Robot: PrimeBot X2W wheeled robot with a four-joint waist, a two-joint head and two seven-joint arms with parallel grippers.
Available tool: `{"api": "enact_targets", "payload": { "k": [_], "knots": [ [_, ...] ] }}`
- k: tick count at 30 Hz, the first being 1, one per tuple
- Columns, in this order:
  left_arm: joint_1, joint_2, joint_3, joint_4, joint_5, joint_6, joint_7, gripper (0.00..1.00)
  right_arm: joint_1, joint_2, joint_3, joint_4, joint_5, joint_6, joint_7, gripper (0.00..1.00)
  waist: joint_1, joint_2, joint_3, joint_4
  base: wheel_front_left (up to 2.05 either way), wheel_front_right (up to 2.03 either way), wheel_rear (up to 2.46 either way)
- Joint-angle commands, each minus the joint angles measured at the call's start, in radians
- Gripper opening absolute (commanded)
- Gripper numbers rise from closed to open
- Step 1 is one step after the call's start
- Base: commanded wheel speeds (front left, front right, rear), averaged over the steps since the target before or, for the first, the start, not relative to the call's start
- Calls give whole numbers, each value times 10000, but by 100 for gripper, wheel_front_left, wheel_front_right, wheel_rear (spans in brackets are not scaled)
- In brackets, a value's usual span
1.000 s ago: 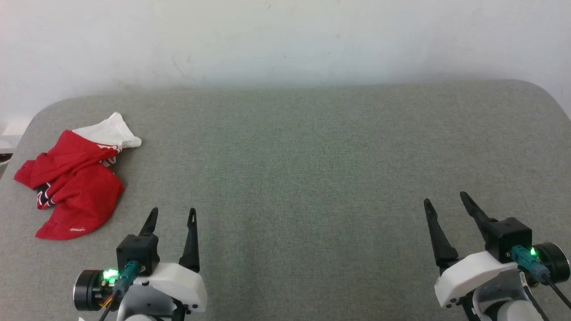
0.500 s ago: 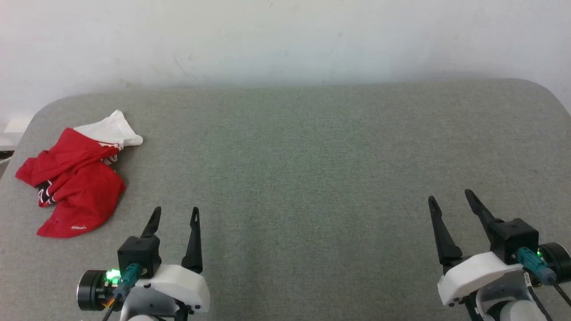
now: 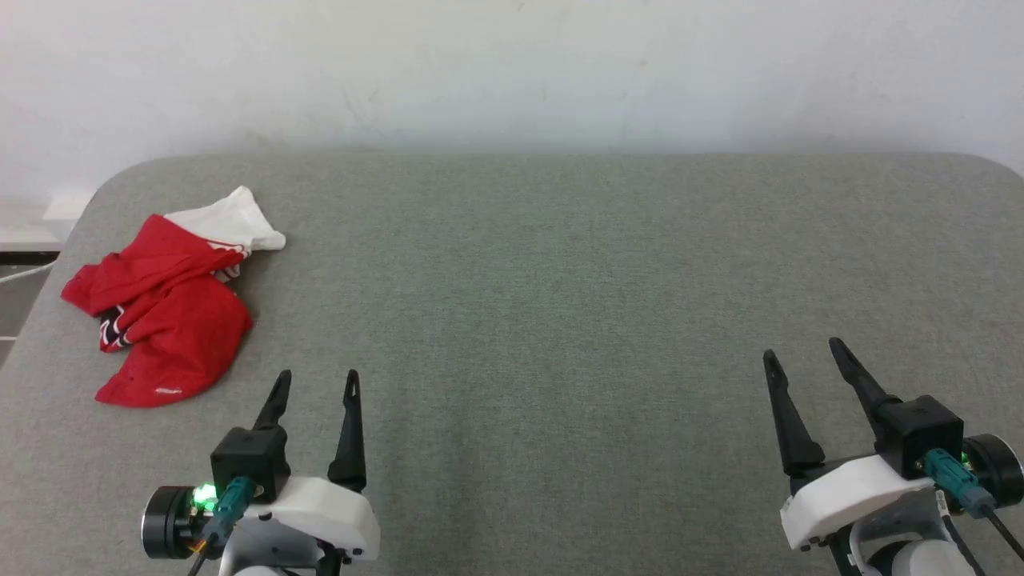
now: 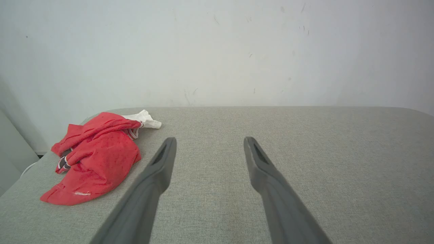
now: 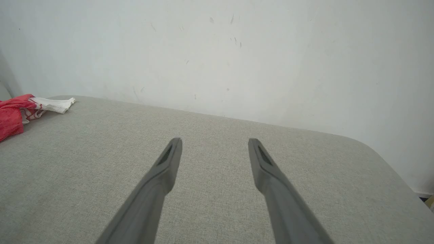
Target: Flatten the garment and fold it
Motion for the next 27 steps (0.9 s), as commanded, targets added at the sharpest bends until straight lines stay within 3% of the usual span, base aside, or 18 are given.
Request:
{"api": "enact_targets", "payload": {
  "k": [1, 27],
  "knots": [
    [42, -5, -27, 37, -54, 69, -105, 100, 61, 12, 5, -11, 18, -6, -105, 100, 0, 0, -5, 134, 0, 0, 0],
    [185, -9, -189, 138, -266, 157, -649, 100, 148, 20, 188, 407, 214, -10, -648, 100, 0, 0, -67, 1717, 0, 0, 0]
  ]
}}
